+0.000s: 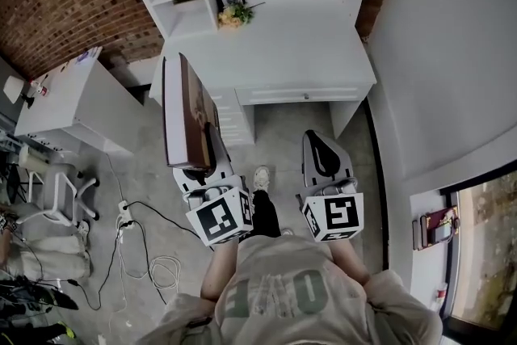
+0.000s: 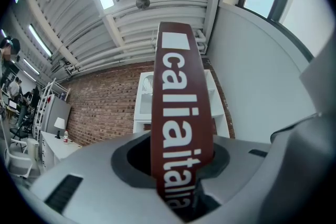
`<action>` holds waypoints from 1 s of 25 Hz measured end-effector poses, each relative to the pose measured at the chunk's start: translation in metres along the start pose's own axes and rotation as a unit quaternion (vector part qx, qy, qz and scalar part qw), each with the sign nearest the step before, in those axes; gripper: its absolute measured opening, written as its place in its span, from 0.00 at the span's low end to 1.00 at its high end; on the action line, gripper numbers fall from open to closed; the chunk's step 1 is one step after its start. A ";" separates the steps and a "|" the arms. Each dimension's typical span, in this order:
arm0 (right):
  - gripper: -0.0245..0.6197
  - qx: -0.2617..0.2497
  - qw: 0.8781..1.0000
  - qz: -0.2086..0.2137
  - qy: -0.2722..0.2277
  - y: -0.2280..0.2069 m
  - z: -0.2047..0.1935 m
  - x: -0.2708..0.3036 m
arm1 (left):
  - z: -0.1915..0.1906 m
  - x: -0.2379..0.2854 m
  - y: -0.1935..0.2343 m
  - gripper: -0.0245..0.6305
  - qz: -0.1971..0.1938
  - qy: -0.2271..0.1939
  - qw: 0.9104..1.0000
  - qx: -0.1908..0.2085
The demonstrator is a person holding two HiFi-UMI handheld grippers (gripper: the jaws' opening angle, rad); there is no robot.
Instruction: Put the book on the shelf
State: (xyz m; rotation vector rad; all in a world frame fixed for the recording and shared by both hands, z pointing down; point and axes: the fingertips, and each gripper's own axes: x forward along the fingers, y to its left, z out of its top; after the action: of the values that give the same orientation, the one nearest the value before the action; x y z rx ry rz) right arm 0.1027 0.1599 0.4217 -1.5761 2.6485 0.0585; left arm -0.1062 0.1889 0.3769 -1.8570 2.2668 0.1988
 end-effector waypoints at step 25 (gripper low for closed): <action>0.06 -0.043 0.997 -0.059 -0.019 -0.084 0.018 0.364 | -0.070 0.390 -0.013 0.27 -0.108 -0.006 0.993 -0.041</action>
State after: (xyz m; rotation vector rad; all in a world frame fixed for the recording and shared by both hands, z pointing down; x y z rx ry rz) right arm 0.0043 -0.1984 0.3785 -1.7354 2.5515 0.1980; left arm -0.1716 -0.2015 0.3511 -2.1176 2.0584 0.2717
